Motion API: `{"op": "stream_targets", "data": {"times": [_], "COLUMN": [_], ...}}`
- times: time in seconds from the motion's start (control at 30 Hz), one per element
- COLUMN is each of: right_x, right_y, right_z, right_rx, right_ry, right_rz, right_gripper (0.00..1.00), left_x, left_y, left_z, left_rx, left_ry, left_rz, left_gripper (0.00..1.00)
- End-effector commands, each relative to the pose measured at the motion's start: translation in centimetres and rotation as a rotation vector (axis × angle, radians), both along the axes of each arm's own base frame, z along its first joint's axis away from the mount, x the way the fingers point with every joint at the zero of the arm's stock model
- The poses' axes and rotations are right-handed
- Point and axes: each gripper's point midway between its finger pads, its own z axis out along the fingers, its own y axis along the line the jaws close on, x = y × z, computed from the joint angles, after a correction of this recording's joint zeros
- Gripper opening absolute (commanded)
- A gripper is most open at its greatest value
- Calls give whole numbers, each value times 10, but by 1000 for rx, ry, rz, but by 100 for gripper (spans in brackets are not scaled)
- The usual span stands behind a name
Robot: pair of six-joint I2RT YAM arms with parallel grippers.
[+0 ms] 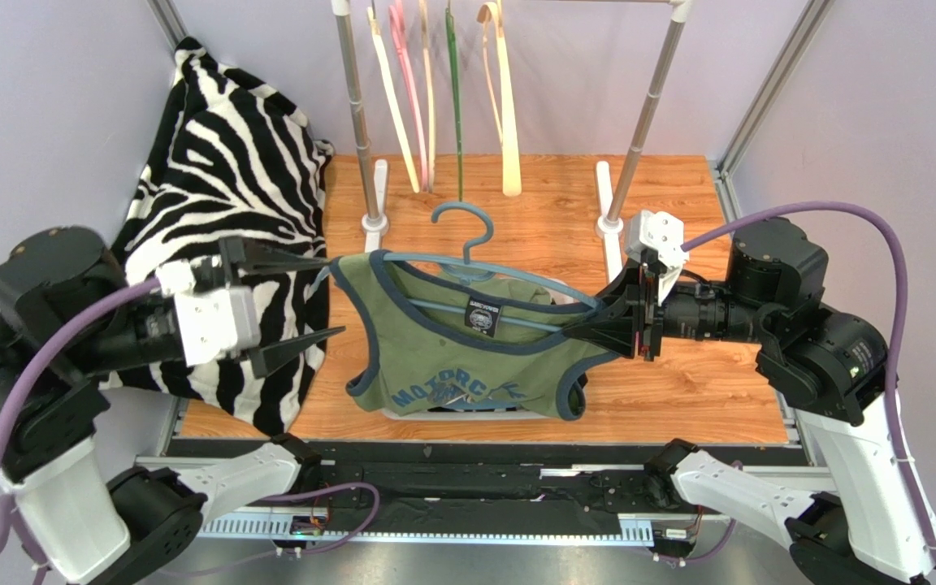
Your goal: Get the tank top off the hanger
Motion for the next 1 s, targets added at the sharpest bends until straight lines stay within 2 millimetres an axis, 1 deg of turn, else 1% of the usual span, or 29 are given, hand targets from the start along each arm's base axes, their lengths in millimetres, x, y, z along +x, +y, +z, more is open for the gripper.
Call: {"op": "stream_targets", "data": {"times": [0.0,0.03,0.13,0.17,0.23,0.3,0.33,0.5,0.53,0.67,0.8,0.87,0.9,0.93,0.97], "right_x": [-6,-7,-8,-9,-10,-12,-12,-16,-17,-19,-21,-21,-21,-21,-21], "right_y": [-3,-3,-2,-2,-2,-2,-2,-3,-3,-3,-2,-1,-1,0,0], "right_z": [26,28,27,29,28,30,30,31,31,29,28,27,27,27,26], "right_rx": [57,60,58,61,62,65,66,68,71,68,68,67,68,68,66], "right_ry": [-92,-93,-86,-89,-87,-88,-89,-89,-92,-84,-82,-80,-77,-76,-73], "right_rz": [10,15,24,28,34,40,41,50,53,64,78,81,80,83,85], "right_gripper": [0,0,0,0,0,0,0,0,0,0,0,0,0,0,0], "left_x": [-14,-13,-3,1,6,16,22,29,33,38,40,42,42,41,42], "left_y": [15,15,15,13,12,12,11,11,12,14,13,10,9,7,5], "left_z": [-74,-76,-74,-68,-63,-56,-49,-40,-37,-27,-28,-37,-41,-49,-54], "left_rx": [216,219,211,190,169,139,115,68,60,31,38,68,82,107,125], "left_ry": [230,234,217,188,166,123,92,77,61,33,27,45,50,70,76], "left_rz": [2,3,39,46,65,101,122,161,181,216,212,195,186,164,151], "left_gripper": [69,68,67,67,67,67,67,70,70,73,73,72,70,61,58]}}
